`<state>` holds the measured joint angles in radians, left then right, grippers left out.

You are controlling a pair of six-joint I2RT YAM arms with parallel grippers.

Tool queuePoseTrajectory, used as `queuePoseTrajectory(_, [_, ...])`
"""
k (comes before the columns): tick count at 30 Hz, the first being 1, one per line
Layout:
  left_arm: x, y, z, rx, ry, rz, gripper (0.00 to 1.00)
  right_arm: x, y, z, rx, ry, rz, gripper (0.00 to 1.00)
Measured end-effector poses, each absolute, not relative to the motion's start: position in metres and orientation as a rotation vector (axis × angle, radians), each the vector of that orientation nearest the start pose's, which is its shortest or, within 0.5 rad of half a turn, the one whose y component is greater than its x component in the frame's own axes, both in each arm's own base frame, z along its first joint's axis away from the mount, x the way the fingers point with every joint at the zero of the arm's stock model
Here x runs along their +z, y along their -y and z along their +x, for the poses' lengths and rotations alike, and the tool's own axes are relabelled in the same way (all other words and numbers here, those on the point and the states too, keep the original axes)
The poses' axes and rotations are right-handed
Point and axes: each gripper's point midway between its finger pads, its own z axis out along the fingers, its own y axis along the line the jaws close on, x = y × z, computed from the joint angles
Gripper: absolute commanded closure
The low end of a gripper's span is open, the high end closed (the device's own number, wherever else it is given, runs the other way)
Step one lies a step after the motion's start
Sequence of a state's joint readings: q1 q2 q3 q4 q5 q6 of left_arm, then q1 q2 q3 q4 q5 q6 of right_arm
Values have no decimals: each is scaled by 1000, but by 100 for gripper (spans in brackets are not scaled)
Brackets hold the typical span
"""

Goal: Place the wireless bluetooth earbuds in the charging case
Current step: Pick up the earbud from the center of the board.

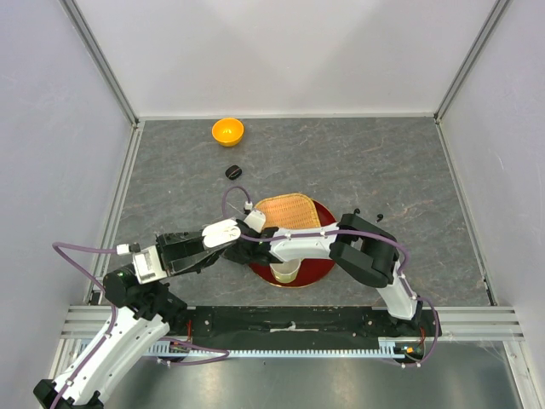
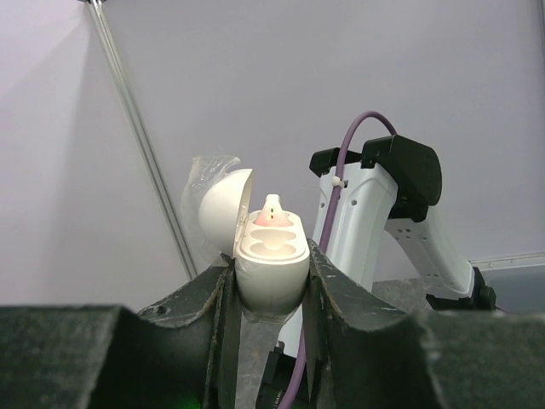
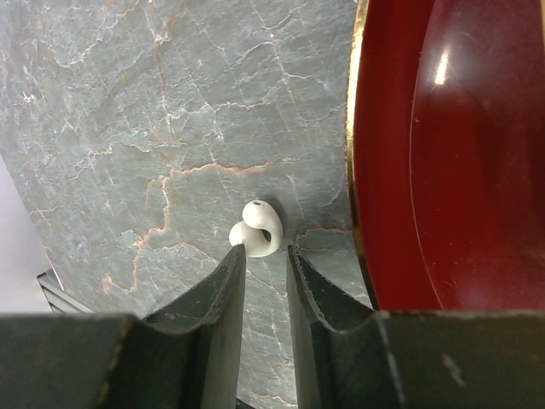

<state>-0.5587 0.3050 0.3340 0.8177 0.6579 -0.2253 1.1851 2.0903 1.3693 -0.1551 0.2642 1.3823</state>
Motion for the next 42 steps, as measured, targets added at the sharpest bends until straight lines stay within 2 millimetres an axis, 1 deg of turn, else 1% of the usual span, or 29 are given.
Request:
queuePoseTrajectory(9, [388, 192, 92, -955, -607, 766, 98, 27, -493, 208, 815, -2547, 386, 69])
queuePoseTrajectory(18, [388, 192, 92, -954, -609, 766, 98, 28, -495, 210, 830, -2538, 397, 74])
queuePoseTrajectory(21, [388, 192, 92, -954, -610, 766, 98, 29, -495, 211, 833, -2535, 401, 79])
queuePoseTrajectory(25, [387, 192, 92, -954, -610, 766, 98, 30, -496, 212, 842, -2530, 402, 80])
queuePoseTrajectory(31, [387, 192, 93, -954, -613, 766, 98, 30, -497, 213, 847, -2525, 394, 79])
queuePoseTrajectory(34, [387, 192, 93, -954, -613, 766, 98, 30, -498, 213, 850, -2524, 393, 76])
queuePoseTrajectory(37, [387, 192, 93, -954, -613, 766, 98, 29, -498, 216, 855, -2521, 396, 76])
queuePoseTrajectory(42, [387, 192, 93, -954, -613, 766, 98, 30, -500, 216, 866, -2515, 396, 72])
